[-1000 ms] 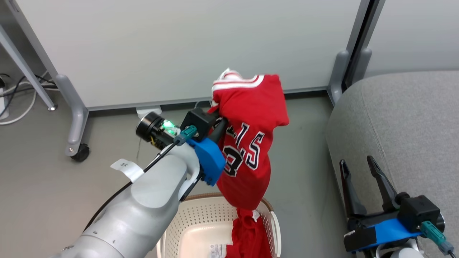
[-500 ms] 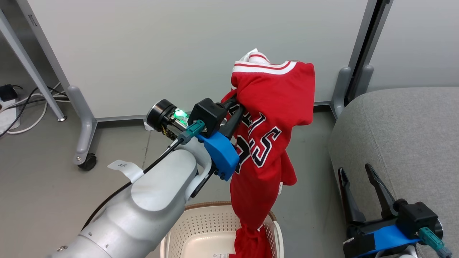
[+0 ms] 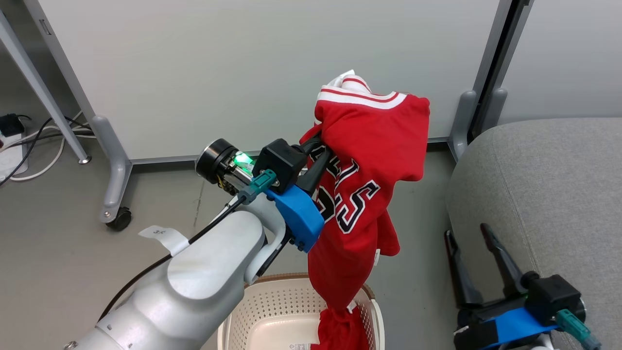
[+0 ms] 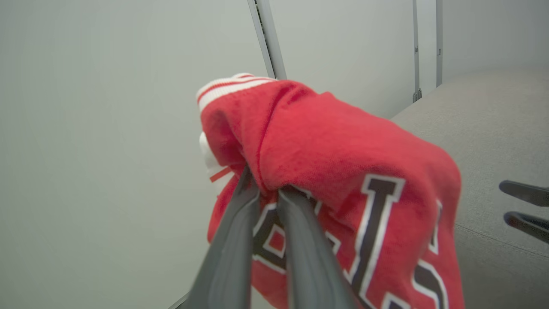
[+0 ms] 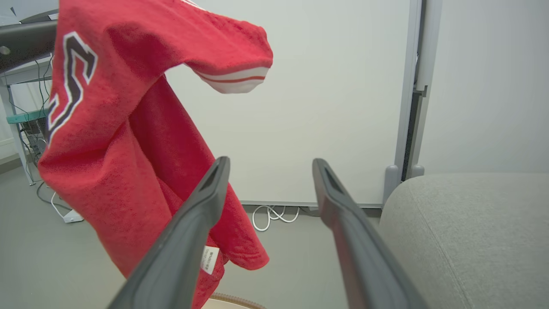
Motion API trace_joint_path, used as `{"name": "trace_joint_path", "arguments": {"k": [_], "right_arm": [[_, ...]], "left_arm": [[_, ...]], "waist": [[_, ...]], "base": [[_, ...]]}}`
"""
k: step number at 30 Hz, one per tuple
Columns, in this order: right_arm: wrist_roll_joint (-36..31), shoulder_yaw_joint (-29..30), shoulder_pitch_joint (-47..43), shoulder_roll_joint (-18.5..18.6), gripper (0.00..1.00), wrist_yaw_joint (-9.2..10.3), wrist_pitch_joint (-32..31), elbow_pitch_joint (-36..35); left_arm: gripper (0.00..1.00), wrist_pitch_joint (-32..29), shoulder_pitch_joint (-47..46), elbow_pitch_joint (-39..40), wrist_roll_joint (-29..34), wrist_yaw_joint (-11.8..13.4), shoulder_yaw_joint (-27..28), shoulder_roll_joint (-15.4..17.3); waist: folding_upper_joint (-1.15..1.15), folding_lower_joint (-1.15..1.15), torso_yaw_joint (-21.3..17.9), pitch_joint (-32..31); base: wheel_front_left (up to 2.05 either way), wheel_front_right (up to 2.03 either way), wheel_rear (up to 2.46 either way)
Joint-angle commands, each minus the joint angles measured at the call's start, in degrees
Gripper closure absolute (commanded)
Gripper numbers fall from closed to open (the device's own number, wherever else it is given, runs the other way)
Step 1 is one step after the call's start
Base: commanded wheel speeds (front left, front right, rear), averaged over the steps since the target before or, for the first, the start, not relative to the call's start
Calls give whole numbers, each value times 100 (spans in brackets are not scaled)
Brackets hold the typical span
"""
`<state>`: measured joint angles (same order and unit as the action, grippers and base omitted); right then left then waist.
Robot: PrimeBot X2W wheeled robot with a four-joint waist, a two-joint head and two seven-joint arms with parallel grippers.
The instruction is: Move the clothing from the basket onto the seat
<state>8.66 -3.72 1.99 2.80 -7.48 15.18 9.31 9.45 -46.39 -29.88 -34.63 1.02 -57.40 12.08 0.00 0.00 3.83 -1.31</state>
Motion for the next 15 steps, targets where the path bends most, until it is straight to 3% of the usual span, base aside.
{"name": "trace_joint_path", "arguments": {"k": [1,15], "right_arm": [[12,-38,-30,16,0,-3,-4,-25],[707,-1463,429,17,0,-3,-4,213]], "left_arm": [[100,-7,48,27,-19,24,13,18],[100,-106,38,279,-42,105,-58,99]], "waist": [[0,0,0,1],[0,0,59,61]], "base": [[0,0,0],[0,0,0]]}}
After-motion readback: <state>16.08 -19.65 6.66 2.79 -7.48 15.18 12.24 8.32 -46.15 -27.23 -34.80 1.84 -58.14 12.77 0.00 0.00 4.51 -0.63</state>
